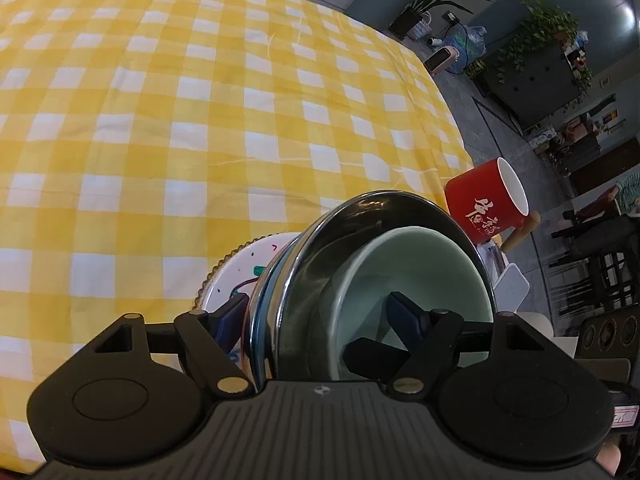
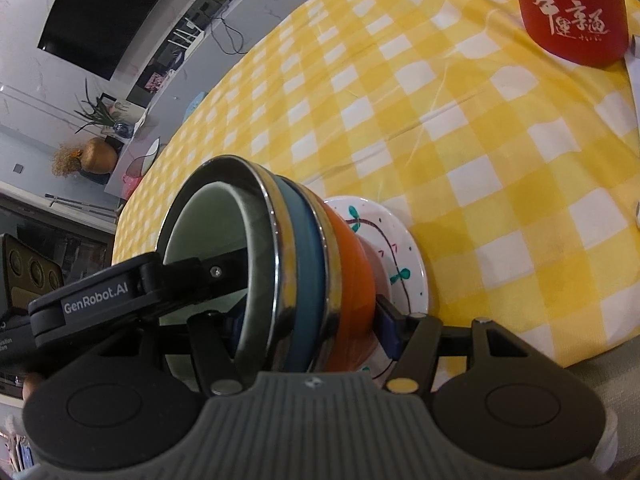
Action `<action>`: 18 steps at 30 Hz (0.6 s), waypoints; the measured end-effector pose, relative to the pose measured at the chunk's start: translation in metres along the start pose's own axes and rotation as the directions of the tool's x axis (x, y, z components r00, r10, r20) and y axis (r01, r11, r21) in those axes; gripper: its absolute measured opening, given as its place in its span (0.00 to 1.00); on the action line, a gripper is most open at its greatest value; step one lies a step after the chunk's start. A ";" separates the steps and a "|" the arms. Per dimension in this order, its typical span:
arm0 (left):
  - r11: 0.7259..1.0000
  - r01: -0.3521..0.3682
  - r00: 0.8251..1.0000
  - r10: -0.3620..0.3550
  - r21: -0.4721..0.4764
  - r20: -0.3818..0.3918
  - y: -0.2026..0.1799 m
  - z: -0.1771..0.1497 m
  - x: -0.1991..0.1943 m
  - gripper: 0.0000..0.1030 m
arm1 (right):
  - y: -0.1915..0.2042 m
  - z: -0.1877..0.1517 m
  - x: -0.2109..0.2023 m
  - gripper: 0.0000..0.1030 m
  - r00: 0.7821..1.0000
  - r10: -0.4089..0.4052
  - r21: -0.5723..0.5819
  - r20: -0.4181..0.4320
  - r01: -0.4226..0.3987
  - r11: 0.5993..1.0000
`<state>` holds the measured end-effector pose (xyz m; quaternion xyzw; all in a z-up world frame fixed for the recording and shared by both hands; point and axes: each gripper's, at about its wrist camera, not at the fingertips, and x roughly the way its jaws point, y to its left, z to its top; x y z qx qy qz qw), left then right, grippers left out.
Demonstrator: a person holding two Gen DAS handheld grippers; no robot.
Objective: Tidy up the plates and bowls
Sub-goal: 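Carry the bowl stack with both grippers over the stacked plates, then lower the bowl stack onto the sticker plate on the Fruity plate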
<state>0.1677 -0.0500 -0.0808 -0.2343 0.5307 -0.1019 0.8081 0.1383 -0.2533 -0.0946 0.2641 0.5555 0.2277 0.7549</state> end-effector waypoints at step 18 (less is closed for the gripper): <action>0.965 -0.245 0.957 0.225 0.094 0.183 -0.028 -0.011 -0.041 0.84 | 0.026 -0.017 -0.028 0.74 0.982 -0.088 -0.171 0.170 0.117 0.978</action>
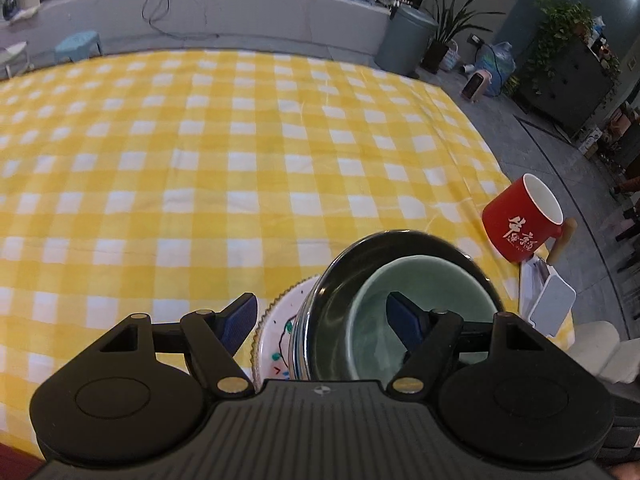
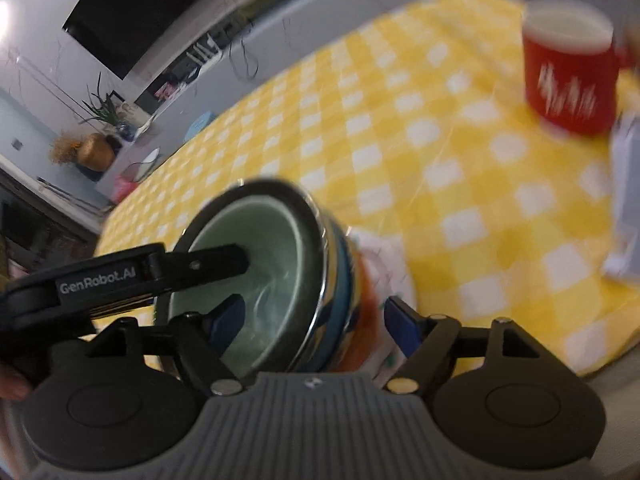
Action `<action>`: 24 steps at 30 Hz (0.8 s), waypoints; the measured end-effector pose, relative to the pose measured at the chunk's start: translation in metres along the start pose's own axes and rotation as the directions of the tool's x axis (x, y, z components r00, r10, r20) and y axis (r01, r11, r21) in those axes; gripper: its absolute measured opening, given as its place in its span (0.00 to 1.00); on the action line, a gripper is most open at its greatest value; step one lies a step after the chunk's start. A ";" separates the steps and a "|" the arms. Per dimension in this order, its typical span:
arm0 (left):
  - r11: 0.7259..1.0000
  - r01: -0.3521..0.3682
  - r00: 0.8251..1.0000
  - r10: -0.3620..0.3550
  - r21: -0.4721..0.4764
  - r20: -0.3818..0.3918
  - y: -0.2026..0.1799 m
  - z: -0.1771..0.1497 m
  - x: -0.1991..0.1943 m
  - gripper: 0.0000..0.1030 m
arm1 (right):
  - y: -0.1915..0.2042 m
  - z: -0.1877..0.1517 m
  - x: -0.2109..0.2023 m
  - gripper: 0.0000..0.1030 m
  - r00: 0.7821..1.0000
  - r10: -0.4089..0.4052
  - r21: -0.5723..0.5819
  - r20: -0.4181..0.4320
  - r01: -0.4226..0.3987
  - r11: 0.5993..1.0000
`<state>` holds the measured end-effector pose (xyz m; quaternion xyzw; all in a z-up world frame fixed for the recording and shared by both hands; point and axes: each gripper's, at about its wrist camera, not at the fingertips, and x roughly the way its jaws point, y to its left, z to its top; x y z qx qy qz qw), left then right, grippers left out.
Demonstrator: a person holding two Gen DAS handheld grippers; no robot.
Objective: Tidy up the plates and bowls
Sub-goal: 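Lower the bowl stack onto the sticker plate on the Fruity plate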
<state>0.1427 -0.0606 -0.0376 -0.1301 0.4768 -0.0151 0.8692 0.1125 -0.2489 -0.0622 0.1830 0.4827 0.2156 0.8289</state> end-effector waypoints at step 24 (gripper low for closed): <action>0.963 -0.191 0.940 0.124 0.189 0.318 -0.042 -0.040 -0.091 0.86 | 0.028 -0.021 -0.039 0.80 0.956 -0.178 -0.151 0.233 0.216 0.965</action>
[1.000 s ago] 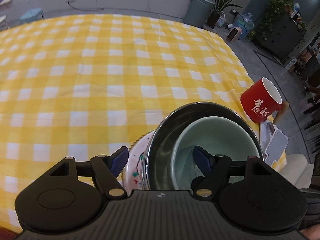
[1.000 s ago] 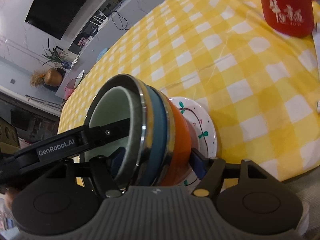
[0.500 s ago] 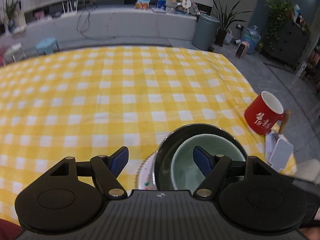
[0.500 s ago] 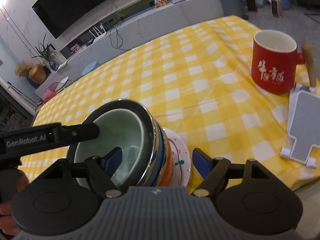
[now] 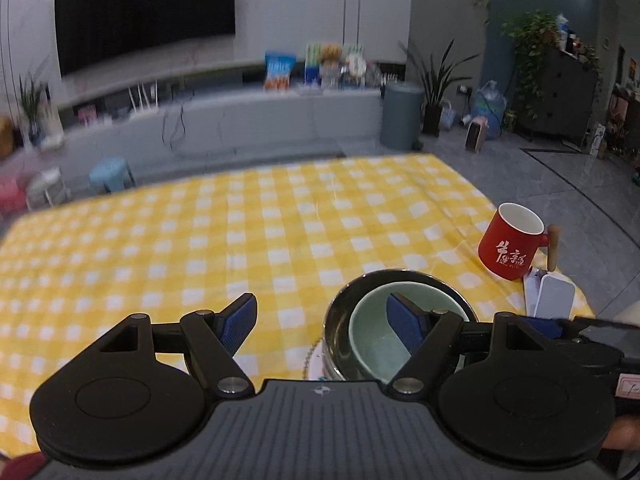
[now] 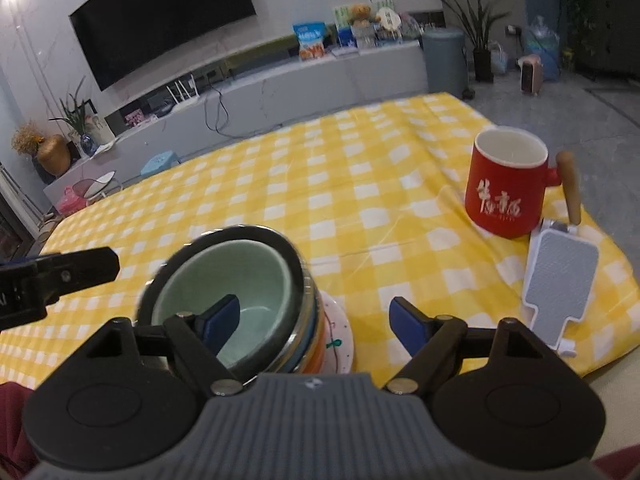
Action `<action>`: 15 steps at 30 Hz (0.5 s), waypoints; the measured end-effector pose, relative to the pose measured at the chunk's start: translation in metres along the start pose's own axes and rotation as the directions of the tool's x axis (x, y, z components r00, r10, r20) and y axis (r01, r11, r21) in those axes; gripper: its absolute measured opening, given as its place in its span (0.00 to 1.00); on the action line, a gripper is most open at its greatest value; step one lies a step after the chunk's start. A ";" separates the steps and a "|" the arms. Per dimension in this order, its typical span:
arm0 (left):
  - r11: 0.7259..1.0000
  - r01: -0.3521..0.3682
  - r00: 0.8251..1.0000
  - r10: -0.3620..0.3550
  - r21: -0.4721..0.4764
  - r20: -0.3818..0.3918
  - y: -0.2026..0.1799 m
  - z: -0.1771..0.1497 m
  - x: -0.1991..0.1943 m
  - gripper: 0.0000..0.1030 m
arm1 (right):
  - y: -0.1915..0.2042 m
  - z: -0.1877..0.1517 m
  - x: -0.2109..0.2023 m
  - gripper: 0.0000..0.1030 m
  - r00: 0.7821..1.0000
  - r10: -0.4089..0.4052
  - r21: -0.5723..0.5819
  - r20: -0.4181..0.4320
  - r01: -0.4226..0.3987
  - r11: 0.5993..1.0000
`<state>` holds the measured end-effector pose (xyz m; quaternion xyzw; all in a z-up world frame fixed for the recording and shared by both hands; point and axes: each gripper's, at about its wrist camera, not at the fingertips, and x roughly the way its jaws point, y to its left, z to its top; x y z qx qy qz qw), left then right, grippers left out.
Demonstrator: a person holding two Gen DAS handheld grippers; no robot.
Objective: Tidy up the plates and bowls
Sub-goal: 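Lower the bowl stack onto the sticker plate on the Fruity plate, then open both grippers and withdraw them from the bowl stack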
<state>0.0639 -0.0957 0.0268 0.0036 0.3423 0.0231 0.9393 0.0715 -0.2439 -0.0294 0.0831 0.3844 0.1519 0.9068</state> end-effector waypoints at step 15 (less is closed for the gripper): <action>0.999 -0.040 0.999 0.040 -0.009 -0.010 0.004 -0.056 -0.030 0.86 | 0.043 -0.056 -0.038 0.86 0.999 -0.022 -0.148 0.027 0.026 0.989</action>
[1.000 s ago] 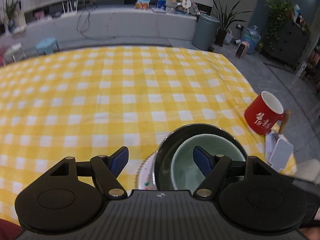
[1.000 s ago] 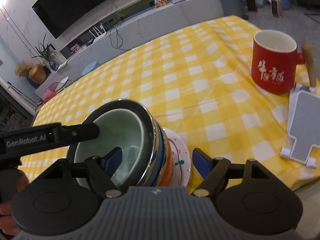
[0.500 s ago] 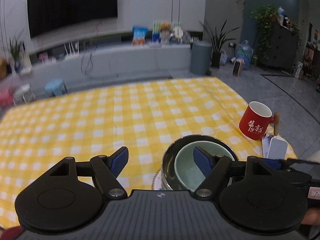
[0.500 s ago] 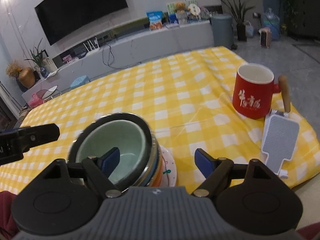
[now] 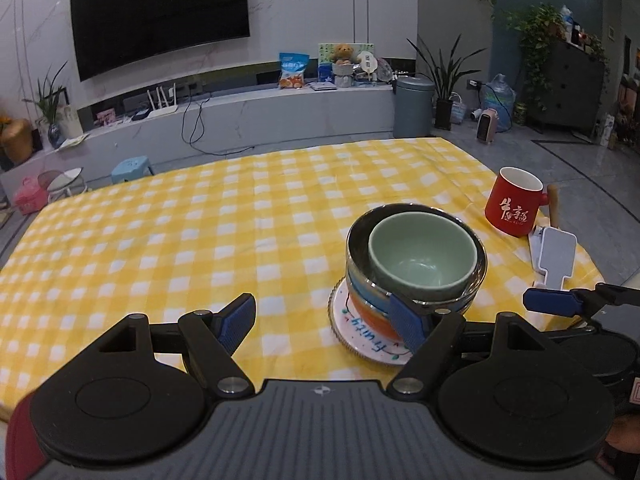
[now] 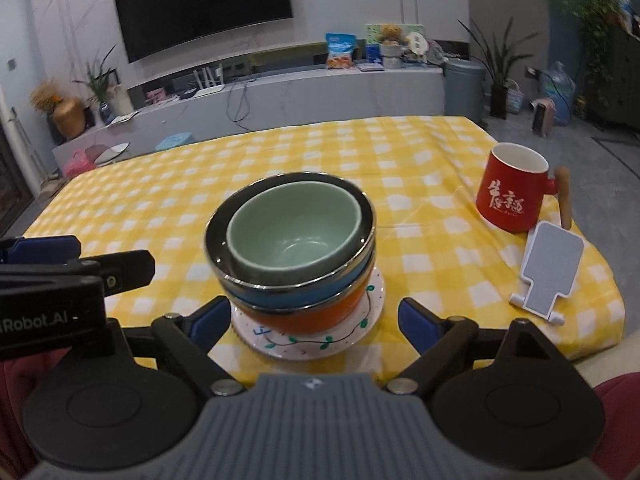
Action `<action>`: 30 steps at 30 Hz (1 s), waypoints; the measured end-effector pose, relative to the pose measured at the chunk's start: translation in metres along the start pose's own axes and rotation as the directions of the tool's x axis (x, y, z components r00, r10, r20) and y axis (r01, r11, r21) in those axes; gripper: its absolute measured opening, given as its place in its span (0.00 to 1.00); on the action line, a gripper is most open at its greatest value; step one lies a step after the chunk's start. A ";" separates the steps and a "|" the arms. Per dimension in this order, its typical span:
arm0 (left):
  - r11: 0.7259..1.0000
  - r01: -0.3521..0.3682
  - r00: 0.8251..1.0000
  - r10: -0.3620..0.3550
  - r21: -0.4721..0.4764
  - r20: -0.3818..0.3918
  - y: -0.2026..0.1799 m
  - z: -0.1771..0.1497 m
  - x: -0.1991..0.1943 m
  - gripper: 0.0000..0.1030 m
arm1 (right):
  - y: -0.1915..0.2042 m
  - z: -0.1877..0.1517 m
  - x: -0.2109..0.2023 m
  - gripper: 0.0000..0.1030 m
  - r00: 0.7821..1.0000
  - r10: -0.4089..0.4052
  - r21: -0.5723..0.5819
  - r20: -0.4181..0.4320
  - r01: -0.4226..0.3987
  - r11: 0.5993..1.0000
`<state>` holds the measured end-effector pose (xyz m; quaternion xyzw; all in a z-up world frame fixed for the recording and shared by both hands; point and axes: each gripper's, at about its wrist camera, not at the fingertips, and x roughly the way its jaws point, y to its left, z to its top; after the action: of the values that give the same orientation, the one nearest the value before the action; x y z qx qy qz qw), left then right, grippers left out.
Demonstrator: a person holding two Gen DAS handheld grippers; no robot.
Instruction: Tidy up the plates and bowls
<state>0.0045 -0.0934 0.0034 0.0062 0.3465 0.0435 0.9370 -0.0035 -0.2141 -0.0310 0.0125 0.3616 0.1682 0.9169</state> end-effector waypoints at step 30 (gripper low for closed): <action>0.998 0.021 1.000 -0.022 -0.053 -0.023 0.014 -0.010 0.011 0.86 | 0.016 -0.009 -0.001 0.86 0.998 0.052 0.021 0.027 -0.052 0.998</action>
<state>0.0057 -0.0786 -0.0110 -0.0229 0.3561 0.0428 0.9332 -0.0147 -0.2006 -0.0346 0.0341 0.3508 0.1878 0.9168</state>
